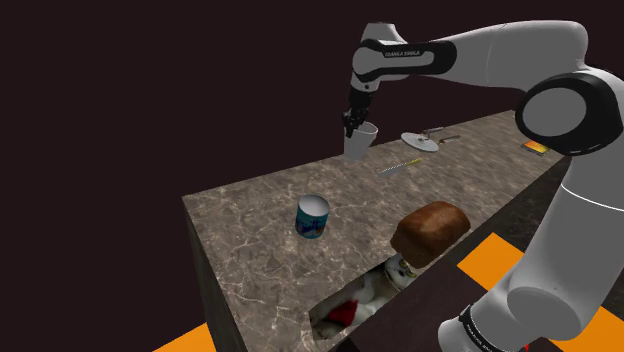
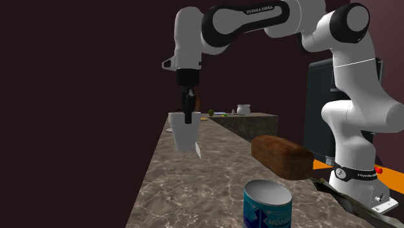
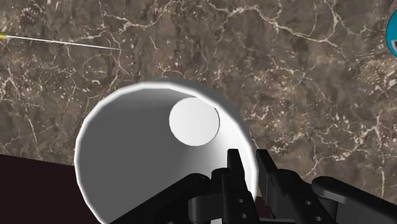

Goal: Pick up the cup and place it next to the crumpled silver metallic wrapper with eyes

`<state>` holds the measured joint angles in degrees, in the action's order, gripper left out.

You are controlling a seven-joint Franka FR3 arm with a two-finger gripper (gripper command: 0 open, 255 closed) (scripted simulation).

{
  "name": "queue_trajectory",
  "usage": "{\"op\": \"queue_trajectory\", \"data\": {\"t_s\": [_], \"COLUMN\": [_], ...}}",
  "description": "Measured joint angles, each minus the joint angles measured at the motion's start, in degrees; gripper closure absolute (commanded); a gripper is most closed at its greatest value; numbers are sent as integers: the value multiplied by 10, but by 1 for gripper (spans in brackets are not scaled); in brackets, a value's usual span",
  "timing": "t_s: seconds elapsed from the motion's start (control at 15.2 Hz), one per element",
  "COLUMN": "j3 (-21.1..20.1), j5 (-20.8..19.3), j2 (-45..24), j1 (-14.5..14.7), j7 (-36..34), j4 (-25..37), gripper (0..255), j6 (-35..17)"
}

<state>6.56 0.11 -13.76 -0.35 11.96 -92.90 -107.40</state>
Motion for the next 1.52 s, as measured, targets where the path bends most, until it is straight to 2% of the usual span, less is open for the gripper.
{"op": "queue_trajectory", "data": {"t_s": [1.25, 1.52], "j3": [1, -10], "j5": [2, -6], "j2": [-11, 40], "j1": [-3, 19], "j7": [3, -28], "j4": [158, 96], "gripper": [255, 255], "j6": [147, 136]}}
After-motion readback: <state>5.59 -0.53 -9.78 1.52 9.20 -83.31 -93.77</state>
